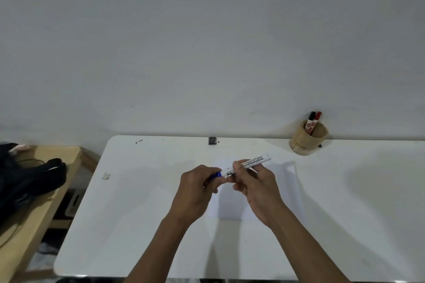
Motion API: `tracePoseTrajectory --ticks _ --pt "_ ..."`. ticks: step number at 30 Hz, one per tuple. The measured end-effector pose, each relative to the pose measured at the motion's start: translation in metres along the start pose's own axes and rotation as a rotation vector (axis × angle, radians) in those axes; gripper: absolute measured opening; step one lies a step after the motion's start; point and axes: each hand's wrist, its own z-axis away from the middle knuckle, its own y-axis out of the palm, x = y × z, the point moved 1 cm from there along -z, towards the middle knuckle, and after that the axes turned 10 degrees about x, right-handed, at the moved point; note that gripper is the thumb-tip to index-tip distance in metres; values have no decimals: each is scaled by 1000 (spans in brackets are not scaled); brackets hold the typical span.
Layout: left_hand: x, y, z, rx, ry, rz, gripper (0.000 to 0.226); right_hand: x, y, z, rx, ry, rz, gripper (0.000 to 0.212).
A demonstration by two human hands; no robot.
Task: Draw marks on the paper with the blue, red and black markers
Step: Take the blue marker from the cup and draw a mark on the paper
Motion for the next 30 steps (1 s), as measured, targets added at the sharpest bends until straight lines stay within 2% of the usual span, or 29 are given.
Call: tracePoseTrajectory --ticks 3,8,13,21,24,30 --pt "7 1 2 46 -81 6 15 -3 -3 -8 -14 -23 84 9" --pt "32 -7 1 93 -328 102 19 7 -33 -25 -114 -90 -9 7" --pt "61 -2 -22 0 -438 66 6 3 -46 -37 -159 -84 -9 2" --pt "108 7 -83 17 -439 -225 11 -30 -44 -49 -218 -45 -22 10" --pt "117 10 -97 27 -482 -237 16 -37 -44 -51 -233 -38 -6 13" --pt "126 12 -106 78 -510 -227 8 -40 -45 -53 -241 -34 27 12"
